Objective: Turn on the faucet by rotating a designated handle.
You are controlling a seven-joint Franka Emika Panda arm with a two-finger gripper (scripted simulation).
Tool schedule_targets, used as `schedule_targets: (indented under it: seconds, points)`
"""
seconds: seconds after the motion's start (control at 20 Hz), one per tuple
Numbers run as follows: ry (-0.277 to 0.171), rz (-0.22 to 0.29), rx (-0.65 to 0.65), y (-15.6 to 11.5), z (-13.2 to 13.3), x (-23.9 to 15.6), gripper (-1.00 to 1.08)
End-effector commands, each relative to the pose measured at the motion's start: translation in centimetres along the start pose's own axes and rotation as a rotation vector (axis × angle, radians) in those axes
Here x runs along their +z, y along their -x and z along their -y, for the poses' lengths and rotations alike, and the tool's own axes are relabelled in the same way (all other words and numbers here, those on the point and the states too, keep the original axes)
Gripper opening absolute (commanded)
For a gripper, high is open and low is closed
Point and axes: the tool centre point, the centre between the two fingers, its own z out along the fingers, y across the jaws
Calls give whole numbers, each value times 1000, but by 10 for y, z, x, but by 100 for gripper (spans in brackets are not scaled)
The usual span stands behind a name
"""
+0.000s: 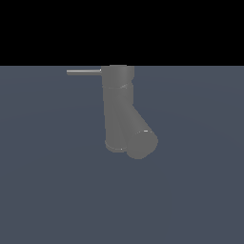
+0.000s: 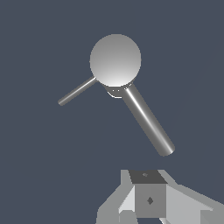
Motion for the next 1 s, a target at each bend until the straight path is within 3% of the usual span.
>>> schedule_targets:
  seconds: [0.0, 0.95]
  points:
    - [-4, 5, 60, -9, 9, 8, -100]
    - [9, 8, 522, -68, 77, 83, -100]
